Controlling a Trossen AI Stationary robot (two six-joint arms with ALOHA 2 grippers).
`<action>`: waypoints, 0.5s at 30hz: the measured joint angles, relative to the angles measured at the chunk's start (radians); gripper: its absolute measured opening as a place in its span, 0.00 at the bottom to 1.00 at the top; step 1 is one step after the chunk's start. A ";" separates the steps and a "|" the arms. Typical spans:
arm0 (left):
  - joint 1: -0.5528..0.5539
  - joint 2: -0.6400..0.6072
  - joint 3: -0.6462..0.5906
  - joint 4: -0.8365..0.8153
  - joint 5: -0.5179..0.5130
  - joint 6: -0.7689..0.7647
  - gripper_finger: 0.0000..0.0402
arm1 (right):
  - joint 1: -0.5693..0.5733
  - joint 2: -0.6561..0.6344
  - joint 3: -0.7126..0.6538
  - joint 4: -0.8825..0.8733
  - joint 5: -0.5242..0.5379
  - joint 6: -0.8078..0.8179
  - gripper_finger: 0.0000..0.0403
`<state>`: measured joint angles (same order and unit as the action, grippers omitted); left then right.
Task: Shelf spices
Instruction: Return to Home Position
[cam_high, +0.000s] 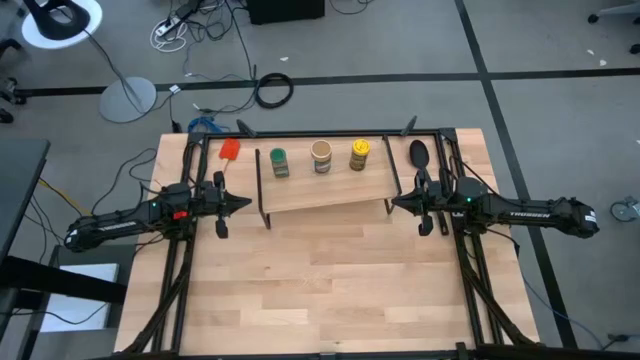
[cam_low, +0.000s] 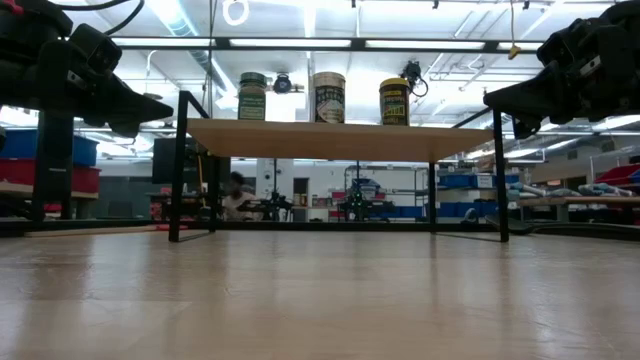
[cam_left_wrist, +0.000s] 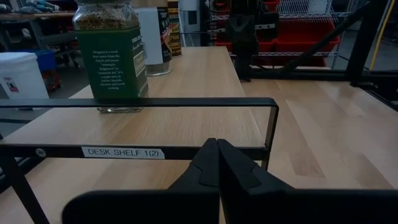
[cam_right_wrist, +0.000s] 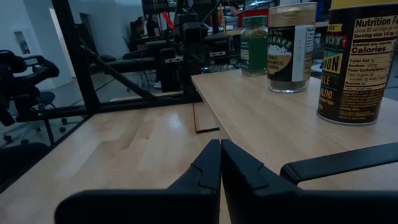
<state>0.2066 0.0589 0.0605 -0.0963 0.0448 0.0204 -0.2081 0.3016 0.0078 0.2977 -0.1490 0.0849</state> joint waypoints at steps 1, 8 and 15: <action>0.000 0.000 0.000 0.000 0.000 0.000 0.00 | 0.000 0.000 0.000 0.000 0.000 0.000 0.03; 0.000 0.000 0.000 0.000 0.000 0.001 0.00 | 0.000 0.000 0.000 0.000 0.000 -0.001 0.03; 0.000 0.000 0.000 0.000 0.000 0.001 0.00 | 0.000 0.000 0.000 0.000 0.000 -0.002 0.02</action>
<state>0.2066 0.0589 0.0605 -0.0963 0.0452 0.0212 -0.2081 0.3016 0.0078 0.2977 -0.1493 0.0830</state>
